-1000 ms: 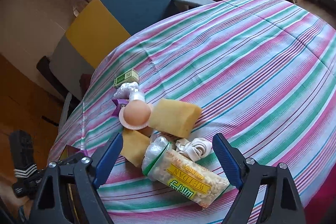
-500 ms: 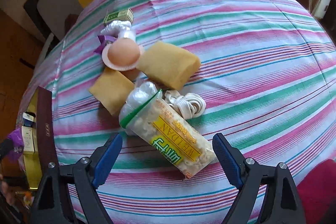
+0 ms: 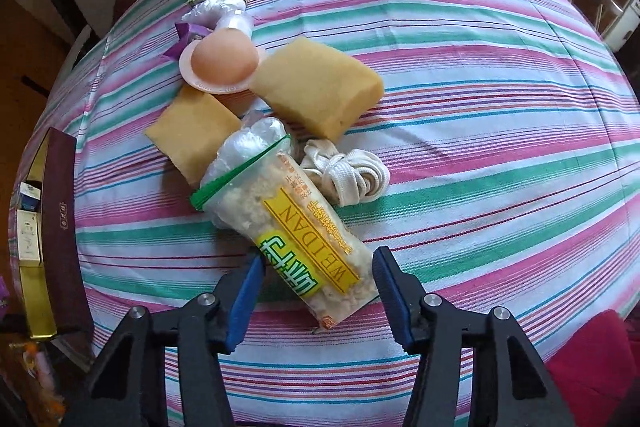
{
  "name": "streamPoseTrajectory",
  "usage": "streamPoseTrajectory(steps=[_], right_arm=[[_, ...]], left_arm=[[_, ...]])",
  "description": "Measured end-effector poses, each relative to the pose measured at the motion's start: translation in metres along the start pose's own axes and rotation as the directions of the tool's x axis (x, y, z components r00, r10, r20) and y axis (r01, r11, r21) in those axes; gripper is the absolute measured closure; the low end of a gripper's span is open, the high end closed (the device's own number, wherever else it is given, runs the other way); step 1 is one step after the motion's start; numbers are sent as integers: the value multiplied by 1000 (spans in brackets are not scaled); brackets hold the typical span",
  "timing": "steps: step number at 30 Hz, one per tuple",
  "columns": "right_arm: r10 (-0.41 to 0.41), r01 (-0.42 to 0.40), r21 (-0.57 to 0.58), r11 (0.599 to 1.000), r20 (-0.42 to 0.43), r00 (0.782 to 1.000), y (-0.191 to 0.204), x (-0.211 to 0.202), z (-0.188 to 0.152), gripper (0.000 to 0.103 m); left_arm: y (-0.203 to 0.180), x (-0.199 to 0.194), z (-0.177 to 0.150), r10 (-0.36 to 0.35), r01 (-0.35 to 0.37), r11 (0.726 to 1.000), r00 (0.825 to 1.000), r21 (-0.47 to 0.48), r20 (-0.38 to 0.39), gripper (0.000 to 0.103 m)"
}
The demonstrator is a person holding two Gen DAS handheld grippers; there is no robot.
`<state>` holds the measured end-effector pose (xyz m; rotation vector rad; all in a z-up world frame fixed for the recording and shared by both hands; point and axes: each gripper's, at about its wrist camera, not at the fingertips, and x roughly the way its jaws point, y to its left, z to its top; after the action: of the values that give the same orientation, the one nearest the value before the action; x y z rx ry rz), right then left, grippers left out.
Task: Organize objects
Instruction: 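Carry the purple packet with the left tool and drop it in the tray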
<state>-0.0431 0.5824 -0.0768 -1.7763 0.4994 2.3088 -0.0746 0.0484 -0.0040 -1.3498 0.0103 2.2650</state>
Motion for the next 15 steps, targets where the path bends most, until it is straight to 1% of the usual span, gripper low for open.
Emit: streamPoseTrajectory(steps=[2,4,6,12,15], right_arm=[[-11,11,-9,1000,-2,1000,1,0,0,48],[-22,22,-18,1000,-5,1000,2,0,0,48],[-32,32,-23,999,-8,999,5,1,1,48],[-42,41,-28,999,-10,999,5,1,3,48],[-49,48,-35,998,-11,999,6,1,1,48]], left_arm=[[12,3,-12,20,-20,1000,1000,1,-16,55],[18,8,-22,55,-55,998,998,17,-23,55],[23,14,-27,82,-81,996,996,26,-33,55],[40,31,-36,91,-89,996,993,25,-78,55],[43,38,-40,97,-93,995,990,43,-99,55]])
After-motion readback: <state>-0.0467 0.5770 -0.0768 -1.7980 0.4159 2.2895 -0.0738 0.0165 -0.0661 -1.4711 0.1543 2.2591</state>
